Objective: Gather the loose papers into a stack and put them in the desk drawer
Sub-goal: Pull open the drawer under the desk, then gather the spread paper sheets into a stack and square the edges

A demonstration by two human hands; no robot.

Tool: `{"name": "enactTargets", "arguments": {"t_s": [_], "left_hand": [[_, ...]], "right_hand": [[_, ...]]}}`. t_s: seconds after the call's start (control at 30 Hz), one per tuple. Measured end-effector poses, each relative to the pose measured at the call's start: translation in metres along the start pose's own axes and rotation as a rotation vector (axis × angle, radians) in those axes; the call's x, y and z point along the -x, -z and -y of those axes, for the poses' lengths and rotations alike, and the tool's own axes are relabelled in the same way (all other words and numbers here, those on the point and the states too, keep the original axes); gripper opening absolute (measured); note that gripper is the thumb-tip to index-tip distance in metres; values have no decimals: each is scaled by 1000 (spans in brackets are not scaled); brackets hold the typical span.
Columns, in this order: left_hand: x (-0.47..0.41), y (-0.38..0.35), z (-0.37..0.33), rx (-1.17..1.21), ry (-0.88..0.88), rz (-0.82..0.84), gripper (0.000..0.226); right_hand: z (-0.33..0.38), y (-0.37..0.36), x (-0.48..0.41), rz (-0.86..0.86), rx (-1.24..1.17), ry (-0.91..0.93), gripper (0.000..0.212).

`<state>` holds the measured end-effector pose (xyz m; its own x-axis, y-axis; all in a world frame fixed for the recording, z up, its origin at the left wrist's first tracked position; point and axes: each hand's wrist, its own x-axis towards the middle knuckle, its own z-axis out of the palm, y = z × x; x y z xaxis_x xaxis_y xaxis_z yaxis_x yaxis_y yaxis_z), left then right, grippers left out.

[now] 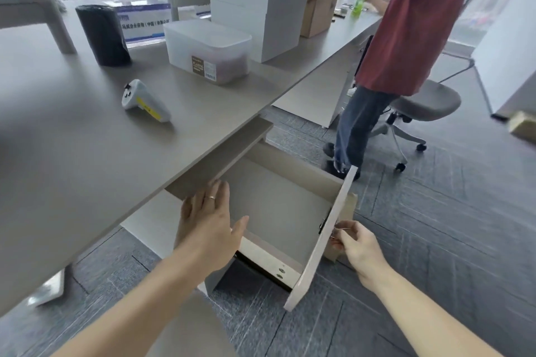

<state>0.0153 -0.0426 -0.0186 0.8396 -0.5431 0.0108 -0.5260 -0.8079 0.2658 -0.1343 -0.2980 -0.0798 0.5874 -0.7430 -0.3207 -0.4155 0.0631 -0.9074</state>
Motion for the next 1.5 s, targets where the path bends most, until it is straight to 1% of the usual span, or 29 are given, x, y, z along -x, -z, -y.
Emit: {"name": "enactTargets", "arguments": {"t_s": [0.1,0.27,0.33,0.37,0.4,0.47,0.53,0.6,0.73,0.87,0.97,1.07,1.17,1.23,1.3,1.37,1.4,1.43,1.5], "left_hand": [[7,-2,-16,19,-39,2,83],[12,2,-33,73,-119,-5,79],[14,12,-37,114,-196,-38,78],[14,18,-39,132,-240,-64,77],[14,26,-40,150,-279,-96,75],[12,46,-37,181,-322,-176,72],[10,71,-28,210,-325,-272,69],[11,99,-10,249,-279,-365,67],[28,145,56,251,-113,-460,64],[66,174,136,197,78,-512,64],[100,190,192,198,224,-532,64],[138,203,247,203,365,-561,63],[180,213,305,192,529,-605,63],[213,218,346,158,705,-615,65],[248,221,389,121,938,-571,71],[283,222,426,106,1161,-486,83],[298,222,441,105,1242,-447,89],[309,221,450,113,1299,-411,92],[318,218,459,116,1352,-347,93]], "right_hand": [[-7,17,4,-23,23,-10,19],[-2,30,13,37,2,-100,15],[11,33,16,16,177,-86,18],[25,36,17,-28,295,-33,22],[42,37,18,-83,363,46,28],[84,29,22,-138,374,243,35],[128,7,30,-114,358,403,37],[164,-27,39,-47,358,528,34],[211,-120,76,124,353,716,36],[238,-219,127,334,320,813,37],[250,-287,163,443,262,871,38],[257,-340,194,587,301,821,43],[259,-383,214,703,426,730,61],[260,-408,223,765,497,644,74],[258,-430,227,784,536,592,82],[254,-450,228,759,577,593,92],[252,-459,229,741,605,600,96],[250,-467,231,731,626,607,97],[248,-483,236,738,659,629,94]]}}
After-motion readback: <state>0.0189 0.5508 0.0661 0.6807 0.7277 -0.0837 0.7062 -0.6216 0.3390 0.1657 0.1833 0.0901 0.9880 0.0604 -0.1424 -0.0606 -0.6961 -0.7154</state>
